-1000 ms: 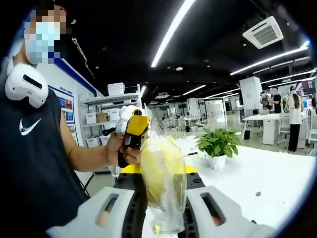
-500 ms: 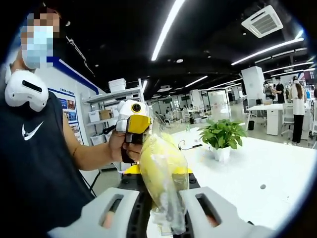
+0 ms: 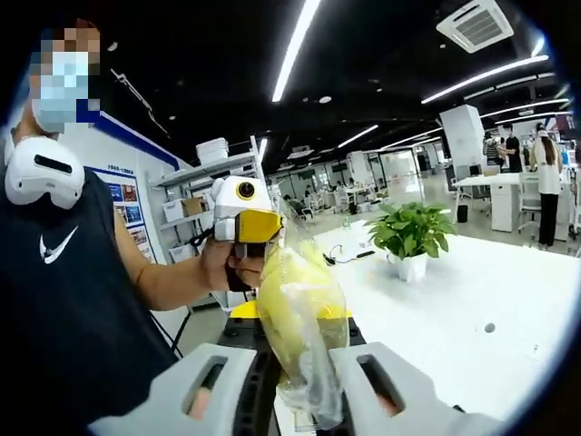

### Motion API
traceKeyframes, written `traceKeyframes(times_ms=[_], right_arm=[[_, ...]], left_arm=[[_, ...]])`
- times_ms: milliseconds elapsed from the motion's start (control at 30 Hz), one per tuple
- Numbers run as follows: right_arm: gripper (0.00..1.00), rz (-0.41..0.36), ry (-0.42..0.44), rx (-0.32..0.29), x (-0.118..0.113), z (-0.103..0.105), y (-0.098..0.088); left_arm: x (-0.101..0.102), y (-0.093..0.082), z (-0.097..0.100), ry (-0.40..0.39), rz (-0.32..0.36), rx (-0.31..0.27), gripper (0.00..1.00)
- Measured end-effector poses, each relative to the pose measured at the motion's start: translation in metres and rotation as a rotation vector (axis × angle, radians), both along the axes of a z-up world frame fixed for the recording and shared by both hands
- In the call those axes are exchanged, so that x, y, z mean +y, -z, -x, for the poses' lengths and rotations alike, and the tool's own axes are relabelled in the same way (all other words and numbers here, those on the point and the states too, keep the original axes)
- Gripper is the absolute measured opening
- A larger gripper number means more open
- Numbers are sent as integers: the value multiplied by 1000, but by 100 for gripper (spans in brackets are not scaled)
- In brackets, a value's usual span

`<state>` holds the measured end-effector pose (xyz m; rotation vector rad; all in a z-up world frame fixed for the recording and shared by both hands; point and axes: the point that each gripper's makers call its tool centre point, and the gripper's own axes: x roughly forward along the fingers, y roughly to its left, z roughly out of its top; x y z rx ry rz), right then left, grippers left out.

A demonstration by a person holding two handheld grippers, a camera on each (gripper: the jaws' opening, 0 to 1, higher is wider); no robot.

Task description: Compare the silicone blocks by pressing each to a similar depth, holding the contact briefly, and releasing to observe deformation and rebound differences across the visible hardness samples.

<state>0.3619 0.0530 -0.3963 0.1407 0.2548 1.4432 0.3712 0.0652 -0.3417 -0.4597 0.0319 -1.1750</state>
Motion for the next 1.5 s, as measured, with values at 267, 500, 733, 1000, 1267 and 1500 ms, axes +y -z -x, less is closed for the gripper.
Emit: traceKeyframes(times_ms=[267,500,733,1000,1267,1500], right_arm=[[4,9,3,-18,1,0,-4],[4,29,6,-51,3,1,-4],[3,44,-3,-39,3,5,-3],[2,40,4,-43,-2,8,-6],[1,61,16,-41,-6,11,-3],[2,30,14,-50,-3,19,-9]], left_arm=[[1,-5,4,6,-1,-32,0],[3,-5,7,14,1,-15,0],[3,-4,10,14,-14,-13,0],[-3,-7,12,32,14,31,0],[-6,-4,15,28,-21,4,0],[-3,-10,25,38,-14,-1,0]])
